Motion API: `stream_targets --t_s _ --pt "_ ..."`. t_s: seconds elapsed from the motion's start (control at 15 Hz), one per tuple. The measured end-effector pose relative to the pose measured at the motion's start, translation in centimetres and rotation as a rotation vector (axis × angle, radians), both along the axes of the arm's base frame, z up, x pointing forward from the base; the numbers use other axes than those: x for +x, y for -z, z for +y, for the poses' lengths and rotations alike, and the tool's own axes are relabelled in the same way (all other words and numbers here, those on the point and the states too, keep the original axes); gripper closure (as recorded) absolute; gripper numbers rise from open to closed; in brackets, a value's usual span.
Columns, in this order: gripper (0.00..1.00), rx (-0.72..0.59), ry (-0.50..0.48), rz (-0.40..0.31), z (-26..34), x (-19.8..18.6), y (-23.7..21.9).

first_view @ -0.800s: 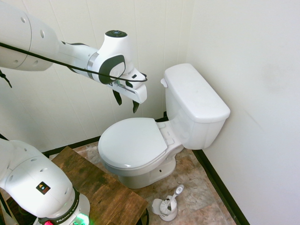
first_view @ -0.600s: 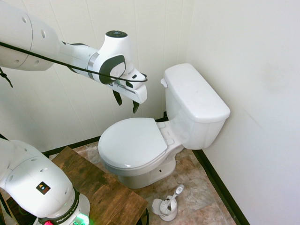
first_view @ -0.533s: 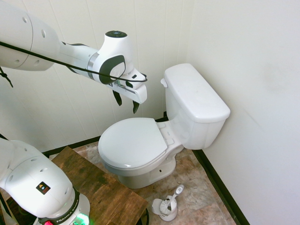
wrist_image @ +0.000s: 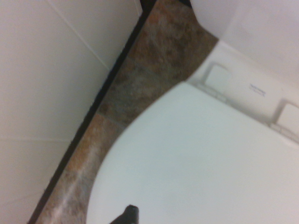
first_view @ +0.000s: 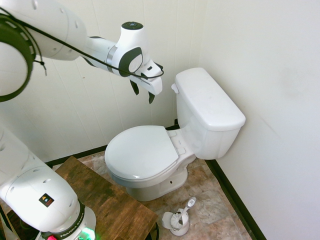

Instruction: Flush the toilet

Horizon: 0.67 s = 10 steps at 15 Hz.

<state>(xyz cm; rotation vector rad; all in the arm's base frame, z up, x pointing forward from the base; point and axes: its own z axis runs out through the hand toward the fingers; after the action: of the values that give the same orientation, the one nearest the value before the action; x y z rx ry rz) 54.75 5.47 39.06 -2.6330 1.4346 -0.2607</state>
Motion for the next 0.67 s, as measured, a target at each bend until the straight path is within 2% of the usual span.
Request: stream_targets --t_s 0.07,0.33,0.67 --pt "1.00 0.001 0.032 -0.014 0.2 1.9 -0.1" --pt "1.00 -0.010 0.130 -0.042 0.3 7.8 1.1" --pt "1.00 0.000 0.192 -0.078 1.5 12.4 2.3"
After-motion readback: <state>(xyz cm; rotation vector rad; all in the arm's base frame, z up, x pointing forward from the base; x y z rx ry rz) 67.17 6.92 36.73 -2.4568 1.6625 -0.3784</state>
